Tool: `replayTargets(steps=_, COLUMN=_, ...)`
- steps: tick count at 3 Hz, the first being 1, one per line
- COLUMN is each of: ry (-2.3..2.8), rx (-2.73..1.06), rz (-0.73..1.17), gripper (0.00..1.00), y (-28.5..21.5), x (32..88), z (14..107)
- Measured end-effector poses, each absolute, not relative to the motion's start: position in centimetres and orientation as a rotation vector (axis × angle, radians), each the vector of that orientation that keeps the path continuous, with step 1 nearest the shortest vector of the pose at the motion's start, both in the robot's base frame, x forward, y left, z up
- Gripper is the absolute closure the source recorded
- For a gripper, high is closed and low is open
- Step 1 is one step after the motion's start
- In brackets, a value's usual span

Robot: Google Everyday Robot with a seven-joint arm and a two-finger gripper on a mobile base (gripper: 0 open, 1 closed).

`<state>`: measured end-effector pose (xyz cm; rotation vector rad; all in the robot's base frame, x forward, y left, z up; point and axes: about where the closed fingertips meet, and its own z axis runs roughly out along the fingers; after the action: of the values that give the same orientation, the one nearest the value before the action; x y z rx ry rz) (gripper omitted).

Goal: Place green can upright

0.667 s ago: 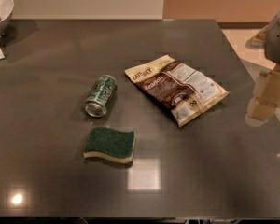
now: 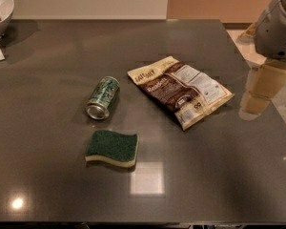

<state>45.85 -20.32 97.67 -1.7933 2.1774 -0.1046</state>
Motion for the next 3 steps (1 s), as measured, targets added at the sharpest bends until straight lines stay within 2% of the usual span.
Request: replayTargets(steps=3, ry=2.101, rx=-1.845, rz=0.131, gripper=0.0, y=-11.0, x=51.7, z=97.5)
